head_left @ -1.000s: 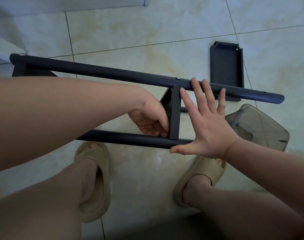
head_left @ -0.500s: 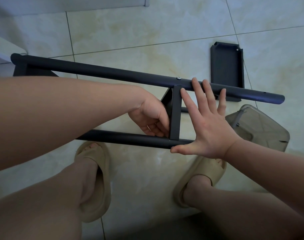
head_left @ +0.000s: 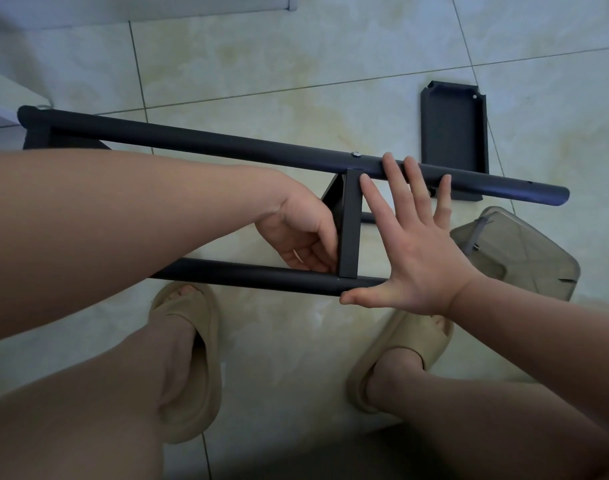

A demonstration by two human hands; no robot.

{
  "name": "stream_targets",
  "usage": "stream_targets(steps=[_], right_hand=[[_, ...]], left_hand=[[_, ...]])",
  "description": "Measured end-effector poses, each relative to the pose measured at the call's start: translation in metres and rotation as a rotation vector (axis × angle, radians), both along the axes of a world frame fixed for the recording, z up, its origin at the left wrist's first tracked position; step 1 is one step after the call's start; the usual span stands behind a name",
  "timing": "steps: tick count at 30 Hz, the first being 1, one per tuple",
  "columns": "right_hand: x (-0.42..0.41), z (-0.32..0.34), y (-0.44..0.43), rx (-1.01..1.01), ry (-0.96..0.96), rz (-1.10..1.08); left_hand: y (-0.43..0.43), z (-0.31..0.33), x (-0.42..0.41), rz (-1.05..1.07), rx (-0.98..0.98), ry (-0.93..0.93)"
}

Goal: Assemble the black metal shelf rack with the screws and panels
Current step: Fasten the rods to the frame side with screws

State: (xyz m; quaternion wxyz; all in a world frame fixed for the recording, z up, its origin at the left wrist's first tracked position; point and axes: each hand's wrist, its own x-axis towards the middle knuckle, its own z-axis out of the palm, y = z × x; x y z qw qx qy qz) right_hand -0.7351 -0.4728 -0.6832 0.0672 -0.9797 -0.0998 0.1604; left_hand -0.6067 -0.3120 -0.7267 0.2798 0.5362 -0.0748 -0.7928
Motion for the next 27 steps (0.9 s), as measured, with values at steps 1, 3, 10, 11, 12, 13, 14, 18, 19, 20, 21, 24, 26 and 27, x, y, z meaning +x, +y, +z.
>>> stream_targets(steps=[1, 3, 10, 11, 12, 13, 14, 18, 19, 20, 21, 24, 26, 27], right_hand=[[0.0000, 0.0000, 0.0000, 0.000, -0.001, 0.000], [-0.0003, -0.0003, 0.0001, -0.001, -0.005, 0.002], [0.0000, -0.0009, 0.0001, -0.004, -0.007, 0.004], [0.0000, -0.0011, 0.0001, -0.003, -0.007, 0.004], [0.0000, -0.0013, 0.0001, -0.002, -0.007, 0.004], [-0.0001, -0.0014, 0.0000, -0.001, -0.006, 0.004], [-0.0003, -0.0015, 0.0000, -0.002, -0.006, 0.005], [-0.0005, -0.0021, -0.0005, 0.003, -0.006, 0.004], [-0.0005, -0.0022, -0.0004, 0.004, -0.007, 0.004], [-0.0006, -0.0024, -0.0004, 0.005, -0.008, 0.004], [-0.0006, -0.0026, -0.0003, 0.005, -0.010, 0.005], [-0.0006, -0.0028, -0.0007, 0.005, -0.014, 0.007], [-0.0005, -0.0028, -0.0009, 0.003, -0.015, 0.007], [-0.0005, -0.0029, -0.0008, 0.002, -0.015, 0.008]], left_hand=[[0.0004, 0.0007, 0.0003, -0.018, 0.004, 0.001], [-0.0001, 0.0011, 0.0001, -0.037, 0.015, -0.013], [-0.0026, 0.0006, -0.0052, 0.088, -0.012, -0.040], [-0.0019, 0.0007, -0.0058, 0.104, -0.021, -0.033], [-0.0011, 0.0006, -0.0065, 0.115, -0.031, -0.026], [-0.0004, 0.0003, -0.0070, 0.123, -0.038, -0.018], [0.0001, 0.0001, -0.0075, 0.128, -0.043, -0.012], [0.0002, -0.0011, -0.0061, 0.116, -0.017, 0.003], [0.0003, -0.0012, -0.0056, 0.095, -0.002, 0.001], [0.0005, -0.0015, -0.0052, 0.075, 0.007, -0.005], [0.0008, -0.0019, -0.0047, 0.064, 0.012, -0.013], [-0.0005, -0.0018, -0.0053, 0.068, 0.007, -0.046], [-0.0015, -0.0005, -0.0058, 0.076, -0.002, -0.061], [-0.0016, 0.0006, -0.0061, 0.081, -0.008, -0.060]])
